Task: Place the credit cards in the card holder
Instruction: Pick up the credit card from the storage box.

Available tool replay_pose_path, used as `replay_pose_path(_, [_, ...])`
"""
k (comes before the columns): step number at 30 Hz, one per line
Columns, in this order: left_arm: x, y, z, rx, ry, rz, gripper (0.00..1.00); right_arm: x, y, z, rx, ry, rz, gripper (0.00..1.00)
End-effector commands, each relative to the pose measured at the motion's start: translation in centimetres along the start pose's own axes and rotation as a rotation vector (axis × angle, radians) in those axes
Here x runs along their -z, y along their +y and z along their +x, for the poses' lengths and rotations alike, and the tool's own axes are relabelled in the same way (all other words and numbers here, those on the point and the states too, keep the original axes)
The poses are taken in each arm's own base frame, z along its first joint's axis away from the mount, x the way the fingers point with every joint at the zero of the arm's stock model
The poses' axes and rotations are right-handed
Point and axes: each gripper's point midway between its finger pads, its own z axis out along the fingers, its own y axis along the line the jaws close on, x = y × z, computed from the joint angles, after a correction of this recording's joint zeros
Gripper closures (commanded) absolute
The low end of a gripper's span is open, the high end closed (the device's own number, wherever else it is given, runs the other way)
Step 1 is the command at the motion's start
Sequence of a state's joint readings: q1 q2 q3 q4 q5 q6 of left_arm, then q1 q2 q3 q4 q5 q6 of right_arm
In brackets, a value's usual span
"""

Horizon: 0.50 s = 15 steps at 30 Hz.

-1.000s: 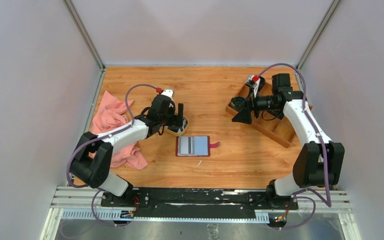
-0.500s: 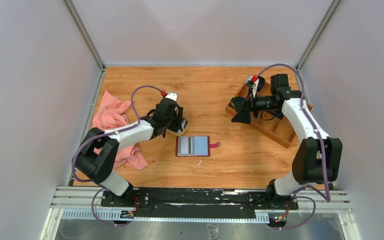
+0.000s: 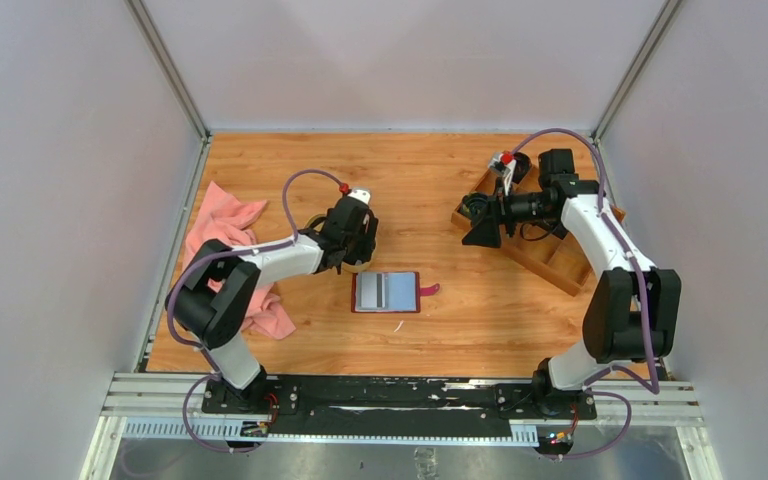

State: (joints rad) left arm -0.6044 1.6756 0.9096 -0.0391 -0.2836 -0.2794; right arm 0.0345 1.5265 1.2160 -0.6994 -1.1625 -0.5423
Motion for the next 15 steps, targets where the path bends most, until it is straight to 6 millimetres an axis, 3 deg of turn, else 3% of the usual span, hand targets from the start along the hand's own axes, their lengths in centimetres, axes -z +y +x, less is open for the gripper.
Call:
replay_pose_path(1, [-0.6,-1.3,-1.1,-0.004,-0.025,0.029,0.3,-0.5,0.2,0.4,-0.012,0.005,-0.028,0.15])
replay_pose_path(11, [-2.4,-0.4,2.4,-0.009,0.06,-0.029,0.29,-0.4,0.2,0.5,-0.012,0.008,-0.026,0.15])
replay_pose_path(15, [-2.5,-0.1,3.2,0.009,0.075,-0.032,0.34,-0.5,0.2,0.5,-0.012,0.007,-0.029,0.15])
